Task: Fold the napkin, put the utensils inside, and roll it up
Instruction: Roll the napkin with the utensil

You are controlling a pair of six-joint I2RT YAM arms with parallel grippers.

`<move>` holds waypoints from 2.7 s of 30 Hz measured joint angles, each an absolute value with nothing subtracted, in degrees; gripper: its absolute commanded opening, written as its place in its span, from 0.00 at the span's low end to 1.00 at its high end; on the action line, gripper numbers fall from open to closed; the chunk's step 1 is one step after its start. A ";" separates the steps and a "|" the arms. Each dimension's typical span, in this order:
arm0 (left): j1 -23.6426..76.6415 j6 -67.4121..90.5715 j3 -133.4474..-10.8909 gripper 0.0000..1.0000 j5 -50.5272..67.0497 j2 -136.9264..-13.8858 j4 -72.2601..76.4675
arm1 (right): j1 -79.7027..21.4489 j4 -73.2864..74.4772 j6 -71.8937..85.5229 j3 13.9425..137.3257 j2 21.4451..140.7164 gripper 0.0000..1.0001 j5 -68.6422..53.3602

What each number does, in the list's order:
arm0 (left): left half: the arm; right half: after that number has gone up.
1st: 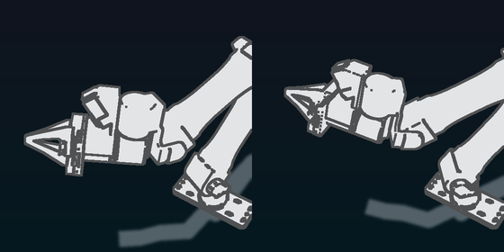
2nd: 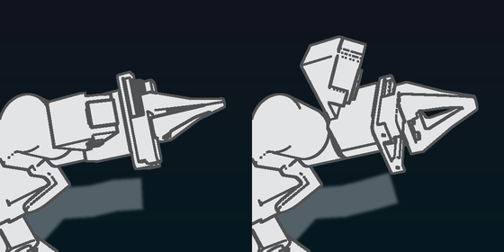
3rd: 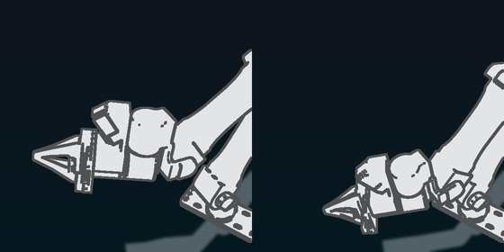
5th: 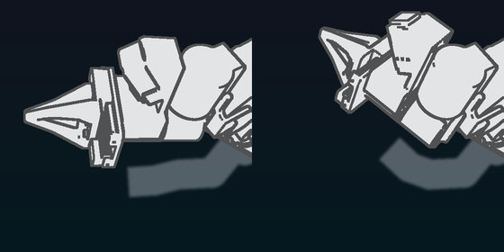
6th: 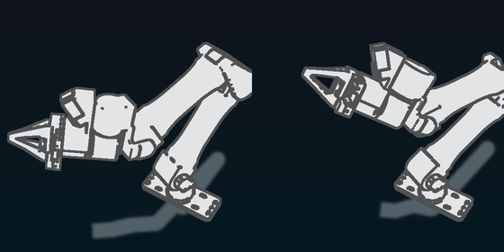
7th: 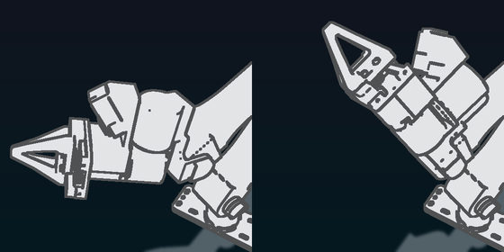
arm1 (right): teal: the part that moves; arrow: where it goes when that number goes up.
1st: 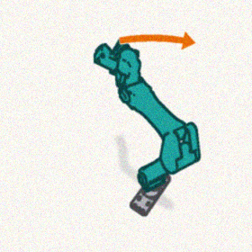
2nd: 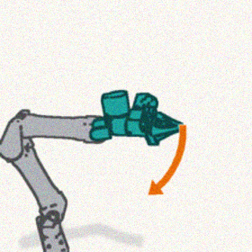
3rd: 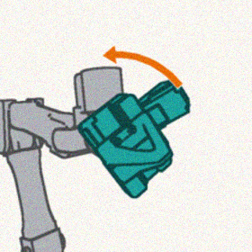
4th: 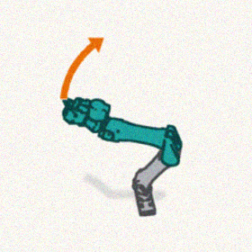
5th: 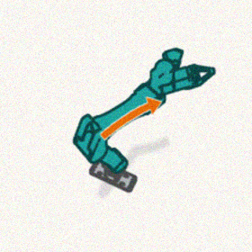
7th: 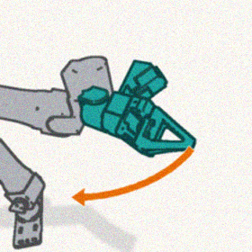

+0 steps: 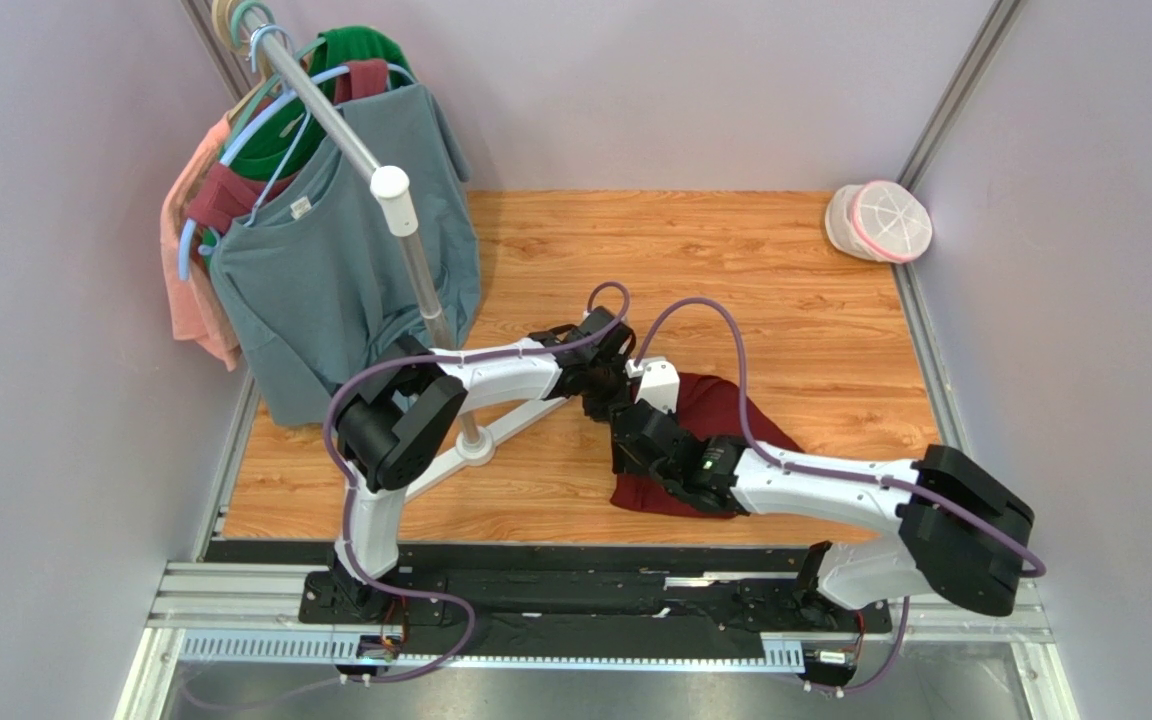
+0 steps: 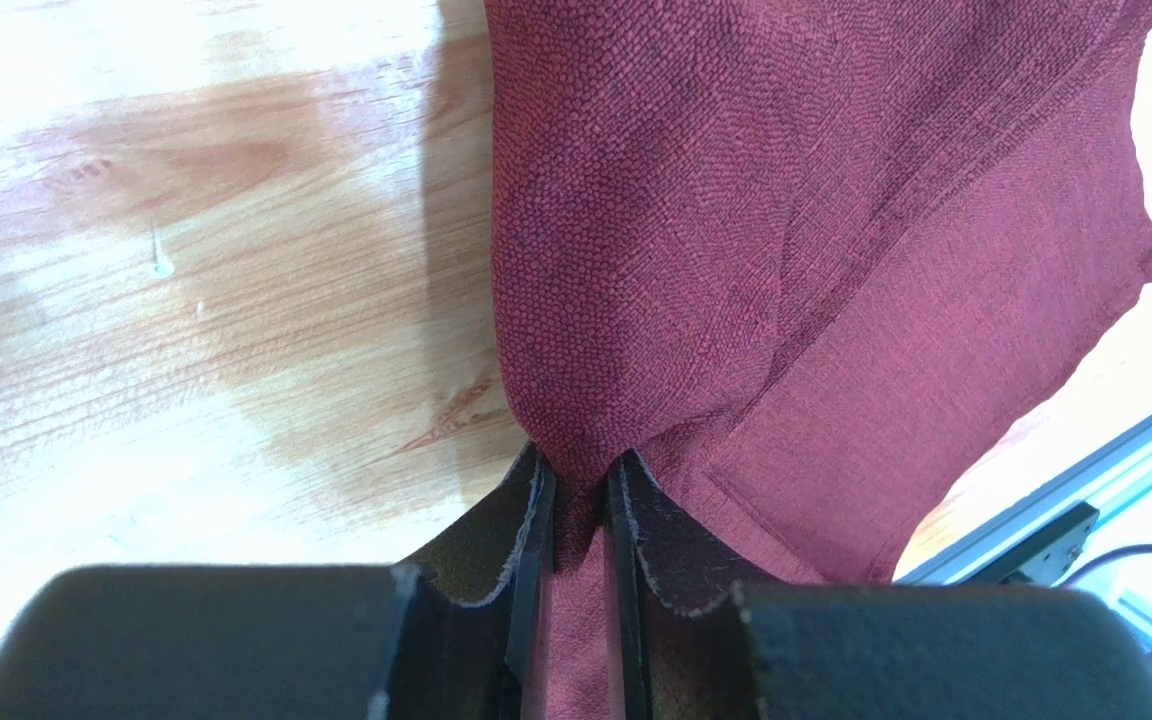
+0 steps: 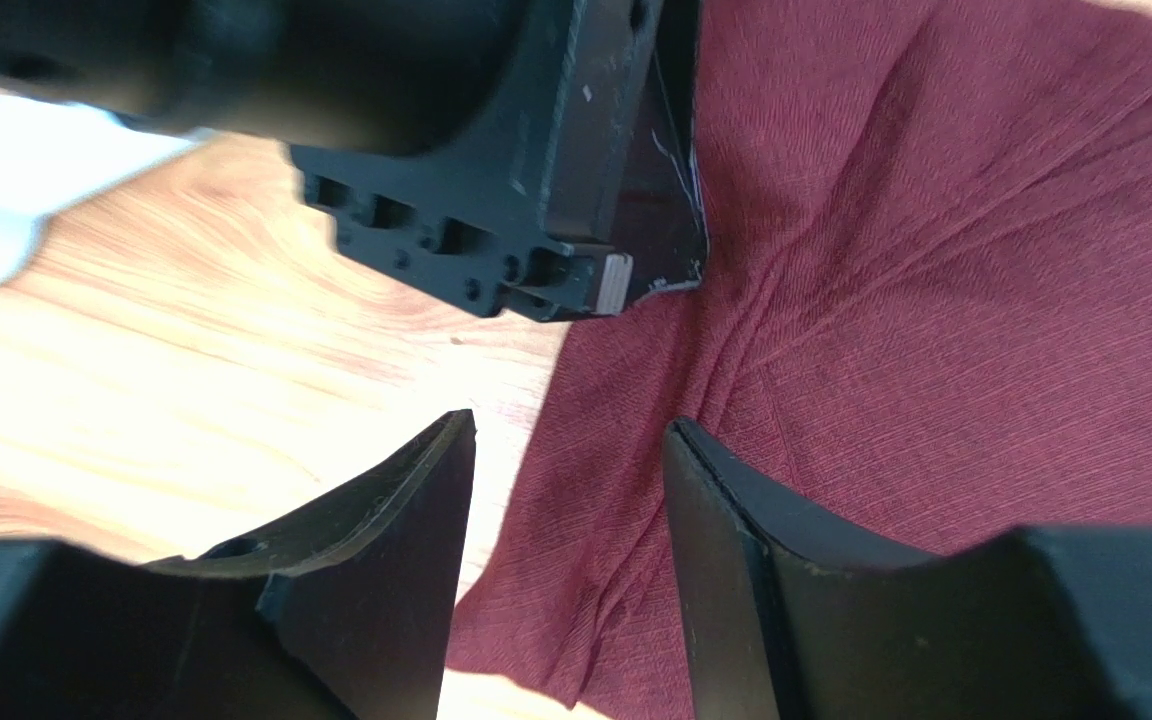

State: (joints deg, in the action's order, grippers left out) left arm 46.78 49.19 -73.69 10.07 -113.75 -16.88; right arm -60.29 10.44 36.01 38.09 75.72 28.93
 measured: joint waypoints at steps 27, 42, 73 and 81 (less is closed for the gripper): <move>45.95 53.80 -64.12 0.00 10.70 -108.73 -9.04 | -55.05 -0.86 27.05 33.26 79.59 0.51 14.83; 45.32 55.88 -62.35 0.02 8.88 -107.11 -7.27 | -55.07 3.18 31.66 39.00 87.39 0.22 20.67; 45.65 44.42 -59.31 0.86 8.03 -94.15 -7.62 | -27.31 -29.61 35.38 17.19 83.35 0.00 -29.58; 45.65 35.53 -62.11 0.83 9.80 -95.59 -8.34 | -18.83 -35.51 37.43 18.13 91.07 0.00 -43.72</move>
State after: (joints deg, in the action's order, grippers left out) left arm 45.65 35.53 -62.11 9.80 -95.59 -8.34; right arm -18.83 -35.51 37.43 18.13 91.07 -43.72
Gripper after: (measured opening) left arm 0.857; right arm 0.100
